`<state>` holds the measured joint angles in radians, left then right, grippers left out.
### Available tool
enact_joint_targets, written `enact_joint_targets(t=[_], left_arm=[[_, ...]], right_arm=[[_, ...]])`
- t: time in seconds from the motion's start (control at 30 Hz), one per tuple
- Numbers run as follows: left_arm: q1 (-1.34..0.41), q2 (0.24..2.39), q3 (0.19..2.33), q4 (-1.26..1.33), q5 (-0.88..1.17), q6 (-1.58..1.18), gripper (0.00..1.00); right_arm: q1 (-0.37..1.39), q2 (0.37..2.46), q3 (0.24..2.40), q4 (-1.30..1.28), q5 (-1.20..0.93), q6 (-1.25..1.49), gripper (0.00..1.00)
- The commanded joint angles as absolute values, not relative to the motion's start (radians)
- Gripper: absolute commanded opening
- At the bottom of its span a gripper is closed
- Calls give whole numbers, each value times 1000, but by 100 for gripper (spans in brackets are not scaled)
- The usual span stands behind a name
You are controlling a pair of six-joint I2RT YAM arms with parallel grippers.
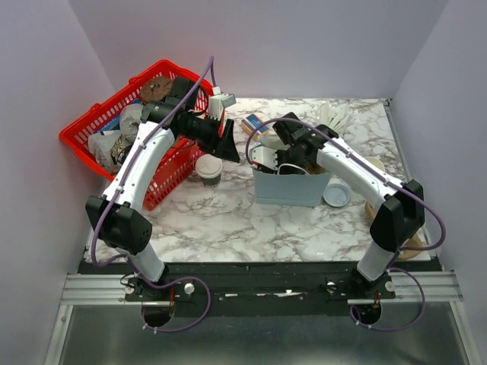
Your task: Pack the takeout coffee
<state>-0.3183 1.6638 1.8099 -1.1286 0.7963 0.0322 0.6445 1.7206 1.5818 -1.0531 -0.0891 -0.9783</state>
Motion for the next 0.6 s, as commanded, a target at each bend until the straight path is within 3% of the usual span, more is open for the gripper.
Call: enact_joint_targets(t=[0.0,0.17,0.3,0.37,0.57], left_arm=[[-322,1672,1829,-1150,799,17,74],[-322,1669,1824,-1152,798,20,74],[-322,1674,1825,-1151,801,23,74],[-322,1681,1832,-1150,802,26,74],[-322,1707,1856,-1146,818,55,74]], right_arm=[[615,1762,1575,-1040,-169,-971,15],[584,1756,1623,-1081,-210,-916,54],[583,1720,1678,-1120,-209,-890,63],[583,1704,1723,-1130,-212,-865,73],[583,1681,1851,-1184,-206,-812,79]])
